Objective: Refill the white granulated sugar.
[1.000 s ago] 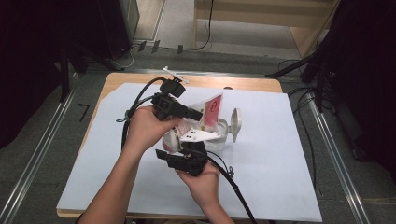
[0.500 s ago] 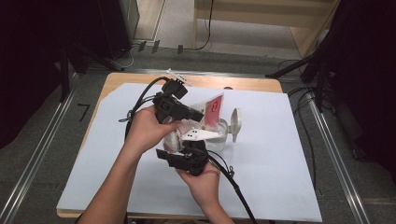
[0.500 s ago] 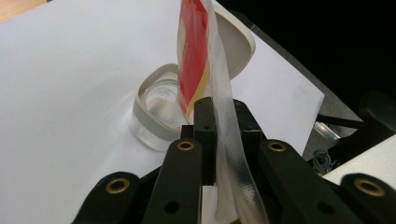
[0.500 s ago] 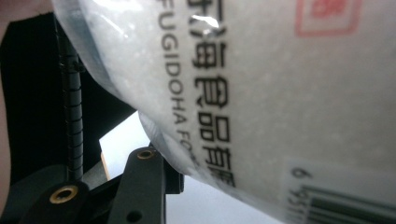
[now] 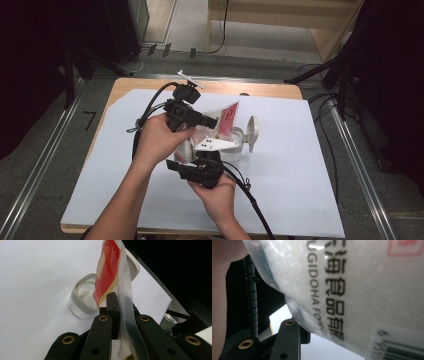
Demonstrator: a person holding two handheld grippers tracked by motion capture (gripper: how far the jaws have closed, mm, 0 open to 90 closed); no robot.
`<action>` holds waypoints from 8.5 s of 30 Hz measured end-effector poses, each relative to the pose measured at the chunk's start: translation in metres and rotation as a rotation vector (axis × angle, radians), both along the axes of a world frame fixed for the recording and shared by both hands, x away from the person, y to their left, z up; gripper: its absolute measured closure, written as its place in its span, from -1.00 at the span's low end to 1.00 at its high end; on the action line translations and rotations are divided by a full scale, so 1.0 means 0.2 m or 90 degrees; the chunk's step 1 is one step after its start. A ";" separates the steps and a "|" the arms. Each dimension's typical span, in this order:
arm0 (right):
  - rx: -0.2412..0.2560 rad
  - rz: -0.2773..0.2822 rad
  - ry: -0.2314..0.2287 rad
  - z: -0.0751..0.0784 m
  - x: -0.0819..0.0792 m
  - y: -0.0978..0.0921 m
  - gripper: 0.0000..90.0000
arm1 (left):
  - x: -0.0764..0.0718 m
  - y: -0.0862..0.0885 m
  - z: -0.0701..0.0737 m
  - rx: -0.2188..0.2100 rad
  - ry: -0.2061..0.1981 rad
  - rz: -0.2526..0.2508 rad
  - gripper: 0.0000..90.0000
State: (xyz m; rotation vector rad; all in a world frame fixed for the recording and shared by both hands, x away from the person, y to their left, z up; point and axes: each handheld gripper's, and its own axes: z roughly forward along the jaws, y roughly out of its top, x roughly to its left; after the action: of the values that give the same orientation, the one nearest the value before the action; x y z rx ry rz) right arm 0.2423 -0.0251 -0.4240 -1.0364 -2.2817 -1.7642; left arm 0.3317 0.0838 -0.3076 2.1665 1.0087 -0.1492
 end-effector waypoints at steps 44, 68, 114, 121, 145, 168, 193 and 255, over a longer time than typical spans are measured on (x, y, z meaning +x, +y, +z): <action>0.004 0.005 0.001 0.01 -0.01 0.01 0.41 | 0.00 -0.01 0.01 -0.008 -0.012 0.006 0.96; 0.004 0.003 -0.001 0.01 -0.01 0.01 0.41 | -0.01 -0.01 0.01 -0.005 -0.014 0.004 0.96; 0.012 0.016 0.007 0.03 0.00 0.03 0.40 | -0.01 0.01 0.03 -0.001 -0.023 0.011 0.95; 0.001 0.017 -0.002 0.03 0.00 0.05 0.39 | -0.01 0.01 0.03 -0.001 -0.024 0.012 0.95; -0.059 -0.005 -0.040 0.03 0.01 0.09 0.43 | 0.13 0.10 -0.05 -0.095 0.091 -0.004 0.97; -0.055 -0.013 -0.044 0.05 0.05 0.09 0.43 | 0.18 0.09 -0.03 -0.098 0.086 0.019 0.96; -0.069 -0.014 -0.046 0.05 0.06 0.09 0.44 | 0.16 0.11 -0.03 -0.113 0.062 0.035 0.96; -0.041 -0.019 -0.047 0.07 0.01 0.03 0.41 | 0.08 -0.03 0.03 -0.073 0.013 0.005 0.93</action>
State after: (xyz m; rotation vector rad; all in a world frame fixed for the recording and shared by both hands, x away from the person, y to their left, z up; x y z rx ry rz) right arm 0.2450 -0.0195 -0.4102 -1.0385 -2.3943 -1.7809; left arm 0.3469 0.0783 -0.3008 2.0597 0.9960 -0.2205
